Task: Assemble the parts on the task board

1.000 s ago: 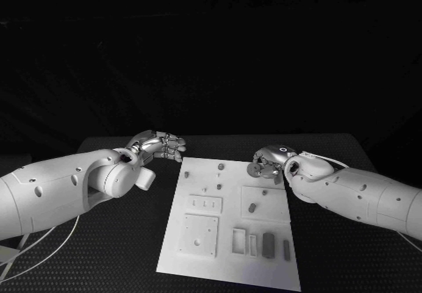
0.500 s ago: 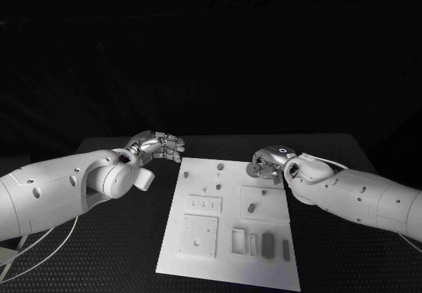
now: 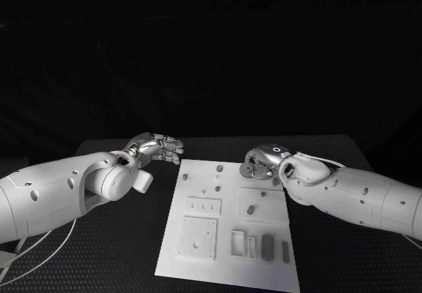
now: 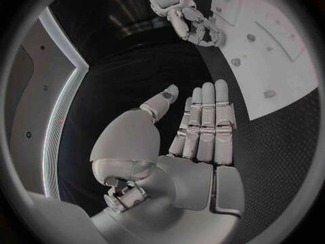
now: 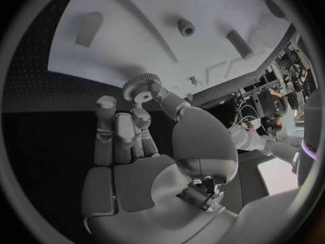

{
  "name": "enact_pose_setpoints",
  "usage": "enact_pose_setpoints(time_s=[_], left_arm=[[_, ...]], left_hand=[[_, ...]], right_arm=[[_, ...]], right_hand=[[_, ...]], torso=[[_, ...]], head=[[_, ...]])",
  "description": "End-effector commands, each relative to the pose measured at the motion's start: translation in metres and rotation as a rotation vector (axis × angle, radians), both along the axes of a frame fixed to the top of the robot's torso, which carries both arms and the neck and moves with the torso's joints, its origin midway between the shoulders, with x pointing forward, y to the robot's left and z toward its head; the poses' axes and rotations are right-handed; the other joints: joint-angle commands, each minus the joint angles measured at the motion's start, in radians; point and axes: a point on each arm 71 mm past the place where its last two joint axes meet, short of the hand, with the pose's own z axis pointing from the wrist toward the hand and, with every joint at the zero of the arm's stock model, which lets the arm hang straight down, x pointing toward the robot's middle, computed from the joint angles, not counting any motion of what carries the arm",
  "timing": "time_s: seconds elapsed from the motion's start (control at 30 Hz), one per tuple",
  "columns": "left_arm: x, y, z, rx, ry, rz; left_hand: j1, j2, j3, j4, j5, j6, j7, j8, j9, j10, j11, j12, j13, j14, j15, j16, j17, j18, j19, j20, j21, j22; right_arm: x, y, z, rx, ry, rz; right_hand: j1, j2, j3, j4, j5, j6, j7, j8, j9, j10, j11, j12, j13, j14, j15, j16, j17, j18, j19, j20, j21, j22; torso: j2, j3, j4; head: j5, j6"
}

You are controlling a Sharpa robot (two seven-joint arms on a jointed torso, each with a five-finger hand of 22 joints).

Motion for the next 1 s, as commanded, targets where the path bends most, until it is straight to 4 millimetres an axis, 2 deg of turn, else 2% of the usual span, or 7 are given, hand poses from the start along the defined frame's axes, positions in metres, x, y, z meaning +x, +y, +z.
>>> enact_pose_setpoints(time_s=[0.03,0.2,0.57,0.77,1.0], left_arm=[[0.0,-0.002,0.002,-0.004,-0.008,-0.01],[0.0,-0.002,0.002,-0.003,-0.008,-0.009],[0.0,-0.005,0.002,-0.005,-0.008,-0.016],[0.0,-0.008,0.002,-0.006,-0.008,-0.021],[0.001,-0.009,0.001,-0.006,-0.008,-0.023]], left_hand=[[-0.012,0.0,-0.002,-0.005,0.005,0.002,0.004,-0.007,-0.001,0.007,0.0,-0.004,0.001,0.005,-0.001,-0.007,0.002,0.02,0.001,-0.008,-0.005,0.001],[-0.011,0.0,-0.002,-0.005,0.005,0.001,0.004,-0.007,-0.001,0.007,0.0,-0.004,0.001,0.006,-0.001,-0.007,0.002,0.02,0.001,-0.008,-0.005,0.002],[-0.011,0.0,-0.002,-0.005,0.005,0.001,0.004,-0.007,-0.001,0.008,0.0,-0.005,0.002,0.006,-0.001,-0.008,0.004,0.02,0.001,-0.008,-0.005,0.002],[-0.011,0.0,-0.002,-0.005,0.005,0.001,0.004,-0.007,-0.002,0.008,0.0,-0.006,0.002,0.006,-0.001,-0.009,0.004,0.02,0.001,-0.008,-0.005,0.002],[-0.011,0.0,-0.002,-0.005,0.005,0.001,0.004,-0.007,-0.002,0.008,0.0,-0.006,0.002,0.007,-0.001,-0.01,0.005,0.02,0.001,-0.008,-0.006,0.002]], right_arm=[[-0.003,0.009,0.007,-0.067,-0.048,0.022],[-0.009,0.027,0.013,-0.072,-0.077,0.058],[-0.014,0.075,0.014,-0.071,-0.086,0.14],[-0.01,0.091,0.007,-0.084,-0.087,0.151],[-0.009,0.1,-0.005,-0.097,-0.072,0.155]], right_hand=[[-0.005,-0.002,0.003,-0.004,0.003,0.17,-0.03,0.03,0.024,0.001,-0.009,-0.002,-0.002,0.006,-0.012,0.003,0.002,0.069,0.001,-0.006,0.004,0.016],[-0.005,-0.007,0.003,-0.003,0.003,0.173,-0.032,0.03,0.025,0.005,-0.011,-0.004,-0.003,0.009,-0.014,0.003,0.001,0.069,0.004,-0.007,0.005,0.015],[-0.005,-0.01,0.004,-0.002,0.003,0.174,-0.033,0.03,0.025,0.008,-0.012,-0.006,-0.005,0.012,-0.015,0.002,0.0,0.069,0.007,-0.008,0.005,0.015],[-0.005,-0.01,0.005,-0.002,0.003,0.174,-0.033,0.029,0.025,0.009,-0.012,-0.006,-0.006,0.013,-0.015,0.002,0.0,0.069,0.007,-0.008,0.005,0.015],[-0.006,-0.011,0.005,-0.002,0.003,0.173,-0.033,0.028,0.025,0.01,-0.012,-0.007,-0.006,0.014,-0.016,0.002,0.0,0.069,0.008,-0.009,0.005,0.015]], torso=[[0.0,-0.0007,0.0005],[0.0,-0.0004,0.0019],[0.001,-0.0004,0.0034],[0.002,0.0004,0.005],[0.002,0.0002,0.0058]], head=[[-0.002,0.004],[0.0,0.007],[0.008,0.009],[0.009,0.01],[0.014,0.008]])
